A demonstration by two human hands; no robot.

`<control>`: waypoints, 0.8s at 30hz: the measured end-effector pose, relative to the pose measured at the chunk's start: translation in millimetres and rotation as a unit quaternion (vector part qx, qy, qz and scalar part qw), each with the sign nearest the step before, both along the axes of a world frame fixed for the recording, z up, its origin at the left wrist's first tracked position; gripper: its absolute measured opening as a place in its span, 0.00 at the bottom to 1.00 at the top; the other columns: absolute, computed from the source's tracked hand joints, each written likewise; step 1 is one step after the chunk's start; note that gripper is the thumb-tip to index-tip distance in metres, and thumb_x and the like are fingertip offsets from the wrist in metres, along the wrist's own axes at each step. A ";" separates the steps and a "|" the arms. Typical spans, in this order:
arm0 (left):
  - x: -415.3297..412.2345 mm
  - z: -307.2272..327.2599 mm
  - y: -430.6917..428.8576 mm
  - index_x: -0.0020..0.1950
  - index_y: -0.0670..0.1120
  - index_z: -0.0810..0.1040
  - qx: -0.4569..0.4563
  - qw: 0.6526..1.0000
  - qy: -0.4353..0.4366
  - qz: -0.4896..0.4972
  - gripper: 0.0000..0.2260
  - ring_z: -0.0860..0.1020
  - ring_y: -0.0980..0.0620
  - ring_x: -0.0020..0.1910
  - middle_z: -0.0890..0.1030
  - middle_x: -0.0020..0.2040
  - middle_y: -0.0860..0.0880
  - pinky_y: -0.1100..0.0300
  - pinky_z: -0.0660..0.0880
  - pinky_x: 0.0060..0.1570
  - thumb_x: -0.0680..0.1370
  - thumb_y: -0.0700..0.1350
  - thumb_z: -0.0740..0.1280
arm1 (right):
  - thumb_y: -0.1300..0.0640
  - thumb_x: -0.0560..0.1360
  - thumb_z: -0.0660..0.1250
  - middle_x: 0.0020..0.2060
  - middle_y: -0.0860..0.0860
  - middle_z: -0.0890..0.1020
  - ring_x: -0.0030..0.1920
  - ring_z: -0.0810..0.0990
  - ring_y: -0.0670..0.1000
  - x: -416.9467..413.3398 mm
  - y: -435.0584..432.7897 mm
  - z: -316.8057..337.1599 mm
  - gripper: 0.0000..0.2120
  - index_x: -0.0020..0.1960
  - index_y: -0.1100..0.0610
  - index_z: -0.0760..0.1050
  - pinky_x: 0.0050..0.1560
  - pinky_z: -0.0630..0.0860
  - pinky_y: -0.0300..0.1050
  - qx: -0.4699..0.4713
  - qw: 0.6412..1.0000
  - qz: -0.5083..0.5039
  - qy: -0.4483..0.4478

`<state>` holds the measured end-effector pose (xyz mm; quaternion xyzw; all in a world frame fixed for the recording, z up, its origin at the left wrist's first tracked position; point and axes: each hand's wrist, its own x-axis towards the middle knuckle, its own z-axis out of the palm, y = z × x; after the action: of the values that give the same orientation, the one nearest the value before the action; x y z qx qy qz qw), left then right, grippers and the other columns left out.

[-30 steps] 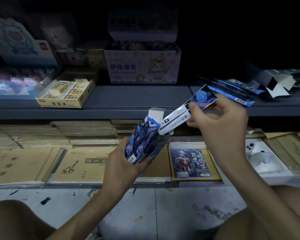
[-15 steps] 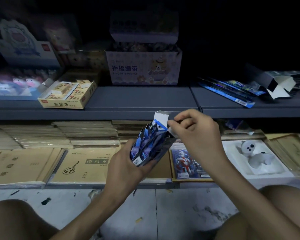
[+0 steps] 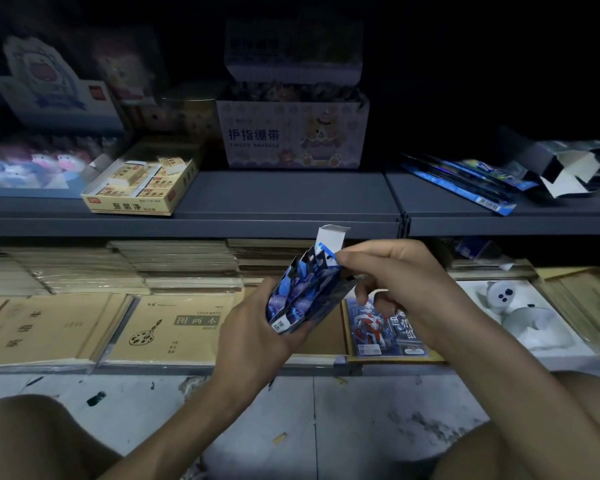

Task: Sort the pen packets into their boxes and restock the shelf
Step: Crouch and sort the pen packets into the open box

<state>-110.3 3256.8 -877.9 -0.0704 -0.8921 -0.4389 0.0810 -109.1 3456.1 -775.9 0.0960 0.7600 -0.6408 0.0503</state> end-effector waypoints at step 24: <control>-1.0 10.0 -0.3 0.58 0.61 0.72 -0.089 0.995 0.025 0.032 0.23 0.81 0.53 0.43 0.83 0.45 0.60 0.53 0.79 0.40 0.67 0.52 0.76 | 0.60 0.81 0.66 0.25 0.43 0.78 0.23 0.73 0.40 -7.2 0.6 -11.5 0.10 0.44 0.58 0.84 0.26 0.66 0.29 0.131 0.986 -0.016 0.104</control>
<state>-111.3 3256.5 -867.8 -0.0602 -0.9272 -0.3526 0.1109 -116.3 3456.7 -787.4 0.0471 0.8371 -0.5425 -0.0519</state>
